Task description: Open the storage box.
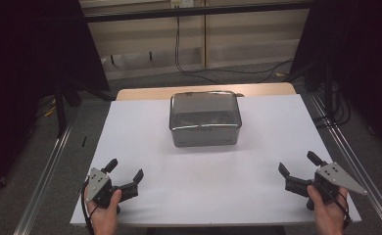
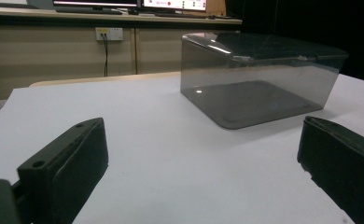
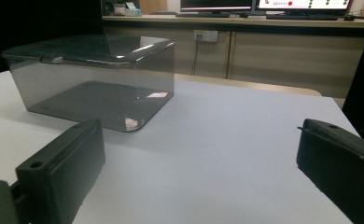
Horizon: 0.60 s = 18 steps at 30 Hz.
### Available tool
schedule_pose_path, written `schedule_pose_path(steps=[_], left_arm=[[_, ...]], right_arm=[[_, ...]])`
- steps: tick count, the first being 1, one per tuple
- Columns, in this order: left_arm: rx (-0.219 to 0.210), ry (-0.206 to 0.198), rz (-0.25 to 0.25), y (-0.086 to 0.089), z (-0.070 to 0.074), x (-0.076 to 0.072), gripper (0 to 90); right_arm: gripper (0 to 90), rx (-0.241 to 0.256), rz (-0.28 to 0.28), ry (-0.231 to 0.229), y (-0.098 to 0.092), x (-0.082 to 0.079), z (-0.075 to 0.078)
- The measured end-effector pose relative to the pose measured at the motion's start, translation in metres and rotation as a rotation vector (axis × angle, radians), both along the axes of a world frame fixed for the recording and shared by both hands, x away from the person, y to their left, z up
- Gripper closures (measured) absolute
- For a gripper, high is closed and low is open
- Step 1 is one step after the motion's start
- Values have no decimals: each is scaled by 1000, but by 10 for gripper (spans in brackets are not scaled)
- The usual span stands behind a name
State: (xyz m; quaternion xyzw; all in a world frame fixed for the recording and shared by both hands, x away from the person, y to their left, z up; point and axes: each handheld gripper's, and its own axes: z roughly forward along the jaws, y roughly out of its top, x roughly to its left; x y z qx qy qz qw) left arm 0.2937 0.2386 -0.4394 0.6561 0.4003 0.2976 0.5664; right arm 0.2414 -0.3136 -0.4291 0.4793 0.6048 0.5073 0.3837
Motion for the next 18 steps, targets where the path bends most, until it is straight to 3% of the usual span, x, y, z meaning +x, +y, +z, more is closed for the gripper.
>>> schedule_pose_path(steps=[12, 18], left_arm=[[-11, 8, 33, 4, -2, -5, 25], [-10, 3, 26, 4, -2, -8, 26]], right_arm=[[5, 36, 19, 3, 3, 2, 0], [5, 16, 21, -1, 11, 6, 1]])
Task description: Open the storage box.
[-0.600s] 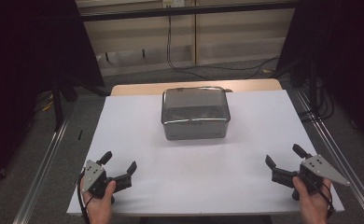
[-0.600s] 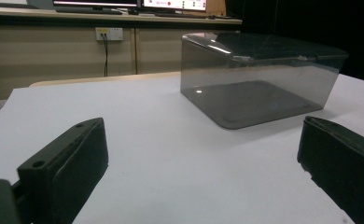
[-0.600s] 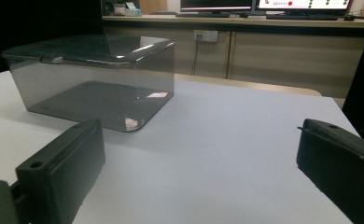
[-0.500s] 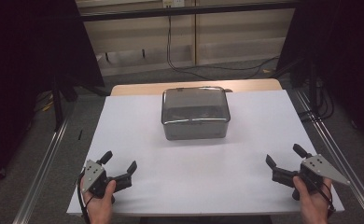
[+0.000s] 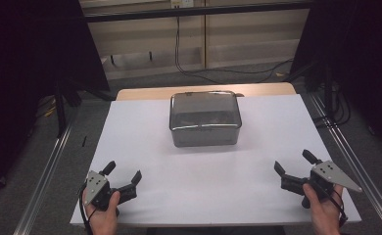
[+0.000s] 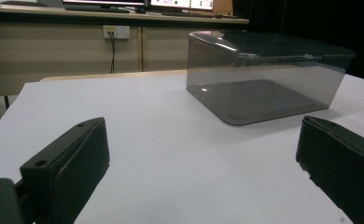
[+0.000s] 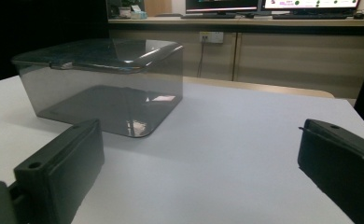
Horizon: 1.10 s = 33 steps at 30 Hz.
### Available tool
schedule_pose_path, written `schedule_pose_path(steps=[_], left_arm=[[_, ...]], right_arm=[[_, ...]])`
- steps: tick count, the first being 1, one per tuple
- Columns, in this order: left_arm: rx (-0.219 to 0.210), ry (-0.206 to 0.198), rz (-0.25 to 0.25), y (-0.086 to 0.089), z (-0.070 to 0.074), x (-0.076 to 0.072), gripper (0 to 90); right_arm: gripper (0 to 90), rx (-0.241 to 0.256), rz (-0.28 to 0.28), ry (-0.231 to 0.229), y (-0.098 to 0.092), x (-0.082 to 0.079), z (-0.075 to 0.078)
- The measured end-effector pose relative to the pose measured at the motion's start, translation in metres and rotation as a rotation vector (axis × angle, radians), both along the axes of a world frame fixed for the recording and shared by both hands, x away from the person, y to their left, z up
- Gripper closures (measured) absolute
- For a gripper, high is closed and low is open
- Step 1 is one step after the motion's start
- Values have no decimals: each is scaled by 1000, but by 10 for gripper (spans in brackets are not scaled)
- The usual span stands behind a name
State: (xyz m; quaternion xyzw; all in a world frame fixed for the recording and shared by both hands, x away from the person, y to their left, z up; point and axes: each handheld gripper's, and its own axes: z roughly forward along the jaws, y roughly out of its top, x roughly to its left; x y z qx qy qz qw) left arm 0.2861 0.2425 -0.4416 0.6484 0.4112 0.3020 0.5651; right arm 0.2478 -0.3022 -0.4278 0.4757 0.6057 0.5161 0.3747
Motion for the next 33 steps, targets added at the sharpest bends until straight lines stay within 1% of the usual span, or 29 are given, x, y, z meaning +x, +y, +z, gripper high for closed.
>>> schedule_pose_path(steps=[1, 2, 3, 6, 8, 9, 10, 12, 13, 14, 15, 16, 17, 21, 22, 23, 24, 26, 28, 29, 31, 32, 33], left_arm=[[-13, -3, -5, 0, 0, 0, 25], [-11, -7, 0, 0, 0, -1, 25], [-2, -9, 4, 0, 0, -1, 26], [-4, -7, 2, 0, 0, -1, 26], [1, -3, 5, 0, -1, -1, 25], [-1, 0, 3, 1, -1, 0, 26], [-1, 0, 3, 1, -1, 0, 26], [-21, 8, -8, 0, 1, -1, 26], [-21, 8, -8, 0, 1, -1, 26], [-7, -3, -16, 0, 2, -2, 26], [-7, -3, -16, 0, 2, -2, 26], [-11, 0, -17, -1, 1, -2, 26], [-7, 2, -14, 0, 1, -1, 26], [6, -5, -8, 0, 0, -1, 26], [-12, -6, -19, -1, 1, 0, 25], [-2, -8, -19, -1, 1, 0, 25], [1, -6, -20, -2, 0, 0, 25], [-1, -3, -20, -1, 0, 1, 25], [1, -4, -18, -1, 0, 1, 25], [2, -2, -14, -1, 0, 1, 25], [2, -1, -11, -2, 0, 1, 26], [1, -2, -10, -2, 0, 2, 26], [6, -1, -15, -2, 0, 1, 26]], right_arm=[[6, -2, 10, -2, 2, 1, 1], [5, -5, 21, -5, 5, 2, 1], [6, -4, 45, -5, 9, 4, 3], [4, 1, 58, -9, 13, 6, 5], [0, -1, 100, -1, 20, 8, 5], [0, -12, 111, 3, 23, 8, 5], [0, -12, 111, 3, 23, 8, 5], [1, -17, 140, -5, 31, 11, 6], [1, -17, 140, -5, 31, 11, 6], [4, -21, 162, -2, 37, 13, 8], [4, -21, 162, -2, 37, 13, 8], [5, -24, 174, 3, 40, 15, 9], [6, -22, 189, 6, 47, 18, 9], [8, -9, 222, 10, 57, 25, 9], [8, 5, 228, 17, 60, 28, 10], [8, 10, 232, 23, 62, 30, 11], [8, 4, 239, 19, 65, 33, 11], [7, -3, 242, 14, 70, 37, 13], [12, 3, 246, 12, 75, 42, 13], [12, -2, 241, 10, 78, 44, 12], [11, -9, 250, 13, 80, 46, 13], [12, -18, 255, 5, 83, 47, 13], [11, -28, 258, -18, 87, 51, 16]])
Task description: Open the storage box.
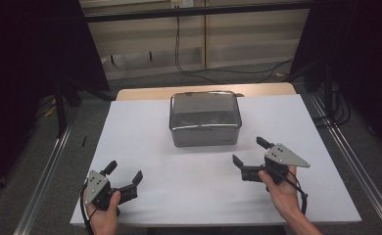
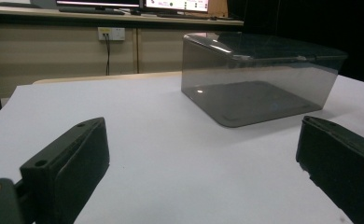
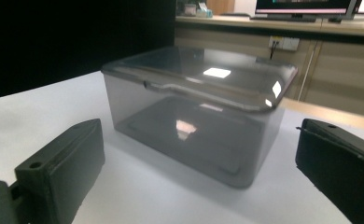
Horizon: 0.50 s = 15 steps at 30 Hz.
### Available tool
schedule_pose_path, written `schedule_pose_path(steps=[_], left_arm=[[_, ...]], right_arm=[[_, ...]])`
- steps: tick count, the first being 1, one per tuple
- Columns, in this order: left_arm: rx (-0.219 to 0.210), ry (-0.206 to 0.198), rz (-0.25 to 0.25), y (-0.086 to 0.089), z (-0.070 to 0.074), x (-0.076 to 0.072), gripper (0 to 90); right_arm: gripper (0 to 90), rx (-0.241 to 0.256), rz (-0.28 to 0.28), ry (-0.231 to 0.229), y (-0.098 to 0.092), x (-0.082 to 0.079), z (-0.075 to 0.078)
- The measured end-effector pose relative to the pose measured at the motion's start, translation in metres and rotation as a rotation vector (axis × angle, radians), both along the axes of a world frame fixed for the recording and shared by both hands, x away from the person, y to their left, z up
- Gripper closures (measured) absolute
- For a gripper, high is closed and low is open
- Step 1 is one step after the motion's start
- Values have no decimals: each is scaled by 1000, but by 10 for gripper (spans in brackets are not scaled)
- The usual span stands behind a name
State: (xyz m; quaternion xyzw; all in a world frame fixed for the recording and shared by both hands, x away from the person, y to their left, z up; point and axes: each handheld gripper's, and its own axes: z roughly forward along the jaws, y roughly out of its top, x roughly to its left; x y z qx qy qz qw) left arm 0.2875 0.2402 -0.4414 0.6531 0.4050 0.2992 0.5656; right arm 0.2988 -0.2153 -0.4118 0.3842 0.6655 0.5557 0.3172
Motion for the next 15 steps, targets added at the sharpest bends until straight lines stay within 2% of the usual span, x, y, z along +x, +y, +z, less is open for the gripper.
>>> schedule_pose_path(steps=[2, 7, 11, 12, 14, 15], left_arm=[[-3, 1, -3, 0, 0, 0, 26], [-7, 1, 4, 1, 0, -1, 26], [-5, 2, 5, 1, 0, -1, 26], [-5, 0, 5, 1, 0, -1, 26], [-6, -1, 2, 1, 0, -1, 26], [-5, -1, 2, 1, 0, -1, 26]], right_arm=[[8, 6, 10, -14, 4, 4, 3], [11, -8, 26, -17, 12, 11, 7], [23, -73, 28, -24, 20, 19, 10], [26, -128, 27, -42, 24, 23, 10], [26, -193, 29, -53, 28, 25, 11], [26, -193, 29, -53, 28, 25, 11]])
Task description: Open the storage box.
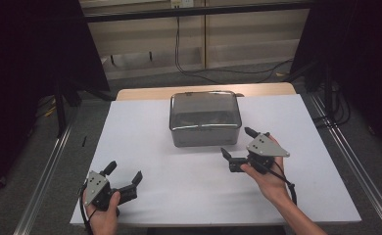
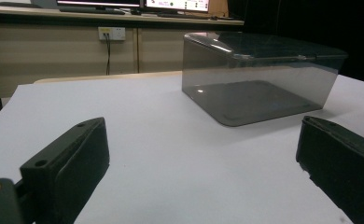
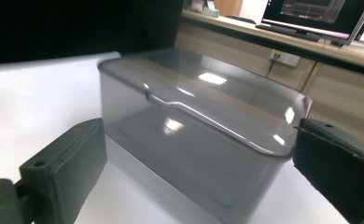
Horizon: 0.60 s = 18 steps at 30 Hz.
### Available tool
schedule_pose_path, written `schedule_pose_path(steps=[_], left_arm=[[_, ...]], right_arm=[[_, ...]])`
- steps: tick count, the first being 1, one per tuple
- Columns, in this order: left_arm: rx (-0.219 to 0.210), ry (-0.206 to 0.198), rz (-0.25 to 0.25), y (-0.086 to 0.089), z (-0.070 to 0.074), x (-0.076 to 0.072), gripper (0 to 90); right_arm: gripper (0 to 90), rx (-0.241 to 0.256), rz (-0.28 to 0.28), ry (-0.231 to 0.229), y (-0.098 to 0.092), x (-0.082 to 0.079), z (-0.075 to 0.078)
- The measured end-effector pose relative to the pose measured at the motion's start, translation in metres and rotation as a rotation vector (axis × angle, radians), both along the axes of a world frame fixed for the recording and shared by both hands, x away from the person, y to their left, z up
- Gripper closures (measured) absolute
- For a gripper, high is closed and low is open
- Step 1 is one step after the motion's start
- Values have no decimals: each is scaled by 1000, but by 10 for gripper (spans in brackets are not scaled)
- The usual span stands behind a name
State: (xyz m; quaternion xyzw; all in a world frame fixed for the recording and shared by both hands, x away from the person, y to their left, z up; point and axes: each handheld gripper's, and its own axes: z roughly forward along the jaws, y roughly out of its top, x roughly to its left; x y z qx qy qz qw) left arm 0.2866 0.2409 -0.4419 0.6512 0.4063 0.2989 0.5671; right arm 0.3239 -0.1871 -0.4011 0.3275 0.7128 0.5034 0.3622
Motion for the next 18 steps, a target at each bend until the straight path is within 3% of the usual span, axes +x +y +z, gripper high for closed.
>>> schedule_pose_path(steps=[1, 4, 6, 15, 18], left_arm=[[-1, 0, 0, 0, 0, 0, 26], [1, 1, 2, 0, 0, 1, 26], [2, 2, 0, 0, 0, 0, 26], [3, 2, 0, 1, -1, 0, 26], [1, 2, 2, 1, 0, 0, 26]], right_arm=[[25, -43, 9, -12, 4, 2, 1], [26, -79, 8, -26, 8, 5, 3], [26, -149, 3, -58, 14, 11, 6], [26, -274, 17, -98, 30, 28, 9], [23, -341, 16, -123, 35, 35, 9]])
